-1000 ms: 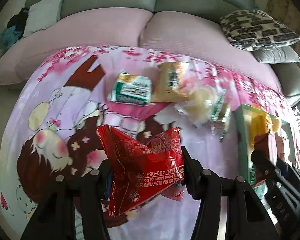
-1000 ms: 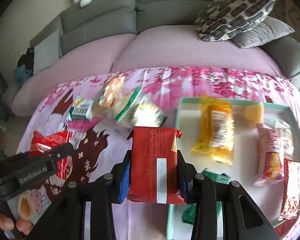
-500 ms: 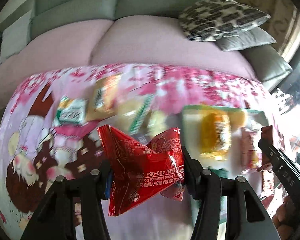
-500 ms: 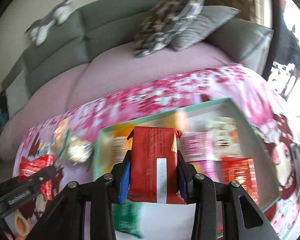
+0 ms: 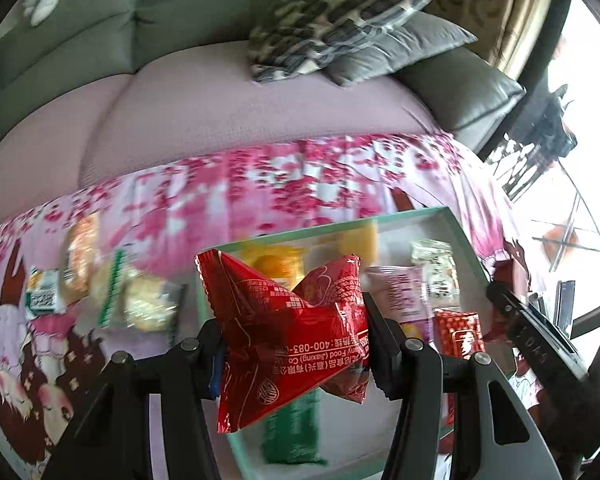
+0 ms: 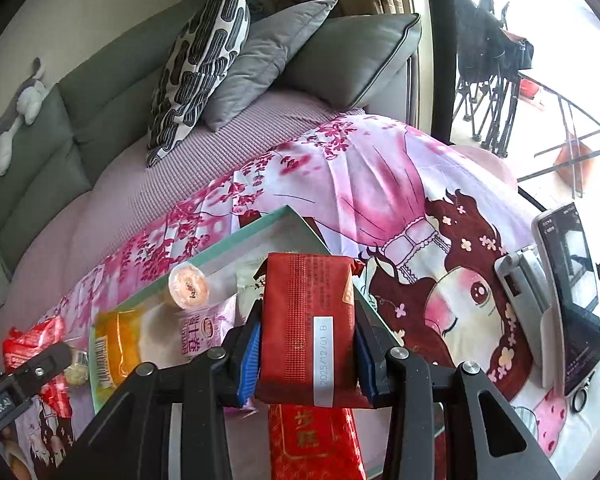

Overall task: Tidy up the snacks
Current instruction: 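Carry the red packet and red box into the tray with both tools, then open both tools to release the red packet and red box in the tray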

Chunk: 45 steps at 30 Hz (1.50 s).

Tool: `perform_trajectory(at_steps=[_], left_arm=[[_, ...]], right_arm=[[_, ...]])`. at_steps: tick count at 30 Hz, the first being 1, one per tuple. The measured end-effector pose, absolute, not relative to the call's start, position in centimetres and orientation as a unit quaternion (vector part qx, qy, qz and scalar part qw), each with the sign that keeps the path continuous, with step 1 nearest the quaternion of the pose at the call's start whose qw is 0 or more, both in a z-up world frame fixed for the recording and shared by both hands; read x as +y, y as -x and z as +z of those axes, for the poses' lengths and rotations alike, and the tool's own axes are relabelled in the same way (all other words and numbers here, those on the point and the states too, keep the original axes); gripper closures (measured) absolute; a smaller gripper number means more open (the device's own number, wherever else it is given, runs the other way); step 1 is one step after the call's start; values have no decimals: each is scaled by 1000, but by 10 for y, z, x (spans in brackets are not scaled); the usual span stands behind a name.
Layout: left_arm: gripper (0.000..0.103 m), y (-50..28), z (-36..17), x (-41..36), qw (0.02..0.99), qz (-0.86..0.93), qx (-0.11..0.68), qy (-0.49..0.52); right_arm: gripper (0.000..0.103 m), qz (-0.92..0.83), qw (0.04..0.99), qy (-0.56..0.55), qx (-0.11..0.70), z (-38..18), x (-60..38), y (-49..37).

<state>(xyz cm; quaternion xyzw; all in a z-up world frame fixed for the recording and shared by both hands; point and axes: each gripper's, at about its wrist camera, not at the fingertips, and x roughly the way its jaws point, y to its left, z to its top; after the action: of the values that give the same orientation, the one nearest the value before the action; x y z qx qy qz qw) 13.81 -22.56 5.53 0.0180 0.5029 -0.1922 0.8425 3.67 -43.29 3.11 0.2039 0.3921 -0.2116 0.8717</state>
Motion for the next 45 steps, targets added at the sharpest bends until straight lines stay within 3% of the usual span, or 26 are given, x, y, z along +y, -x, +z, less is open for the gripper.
perform_trajectory(at_steps=[20, 40, 45], left_arm=[[45, -162, 18, -272, 821, -183, 538, -49], [41, -153, 36, -258, 830, -183, 527, -17], [38, -148, 44, -244, 840, -162, 518, -16]], right_arm=[[61, -176, 868, -192, 422, 8, -416, -61], [61, -167, 865, -193, 432, 5, -414, -62], [57, -163, 867, -187, 432, 5, -411, -63]])
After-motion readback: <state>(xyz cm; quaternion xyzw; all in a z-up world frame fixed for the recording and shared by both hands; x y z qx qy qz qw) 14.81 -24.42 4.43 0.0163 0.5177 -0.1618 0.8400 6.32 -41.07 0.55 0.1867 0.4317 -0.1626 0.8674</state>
